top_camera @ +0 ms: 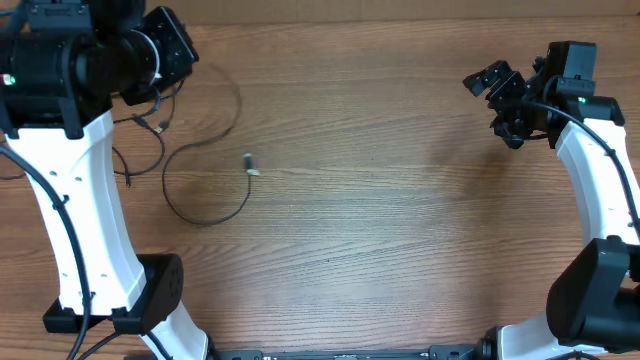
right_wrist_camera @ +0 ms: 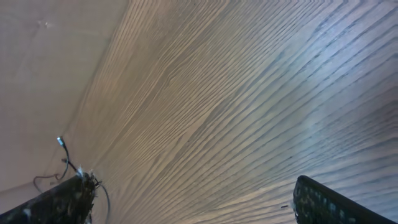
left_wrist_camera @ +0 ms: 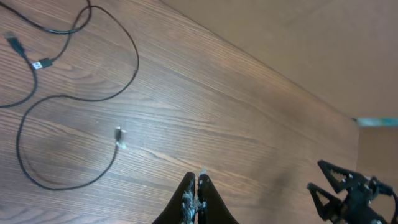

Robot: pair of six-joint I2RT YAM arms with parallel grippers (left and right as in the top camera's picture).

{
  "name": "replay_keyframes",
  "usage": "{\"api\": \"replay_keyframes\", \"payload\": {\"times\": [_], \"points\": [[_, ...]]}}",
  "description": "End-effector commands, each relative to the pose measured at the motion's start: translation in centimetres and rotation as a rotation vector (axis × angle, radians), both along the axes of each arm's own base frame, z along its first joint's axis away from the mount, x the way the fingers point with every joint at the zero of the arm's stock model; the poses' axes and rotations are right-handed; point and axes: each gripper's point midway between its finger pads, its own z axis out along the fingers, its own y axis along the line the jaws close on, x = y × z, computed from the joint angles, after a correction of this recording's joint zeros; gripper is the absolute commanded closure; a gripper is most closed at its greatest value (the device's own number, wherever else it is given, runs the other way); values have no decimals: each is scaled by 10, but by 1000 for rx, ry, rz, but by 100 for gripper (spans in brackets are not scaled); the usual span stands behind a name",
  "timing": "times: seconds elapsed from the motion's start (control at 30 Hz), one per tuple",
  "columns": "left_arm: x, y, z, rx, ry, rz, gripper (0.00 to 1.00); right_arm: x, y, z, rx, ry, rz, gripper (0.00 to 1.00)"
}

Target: Untangle cables

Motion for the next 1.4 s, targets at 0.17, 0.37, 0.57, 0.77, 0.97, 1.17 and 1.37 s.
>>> {"api": "replay_keyframes", "payload": {"times": [0.17, 0.37, 0.57, 0.77, 0.97, 1.17, 1.37], "points": [[-39, 1, 39, 172, -163, -142, 83, 2, -5, 8, -27, -23, -9, 0], [-17, 6, -13, 331, -37, -290, 9, 2, -5, 8, -27, -23, -9, 0], [55, -3, -99, 310, 102, -321, 0, 2, -5, 8, -26, -23, -9, 0], [128, -8, -193, 309, 176, -333, 0, 2, -5, 8, -26, -23, -9, 0], [155, 4, -271, 319, 301, -208, 0, 2, -5, 8, -26, -23, -9, 0], [178, 4, -322, 265, 339, -90, 0, 2, -5, 8, -26, -23, -9, 0], [190, 12, -360, 298, 361, -3, 9, 2, -5, 8, -26, -23, -9, 0]]}}
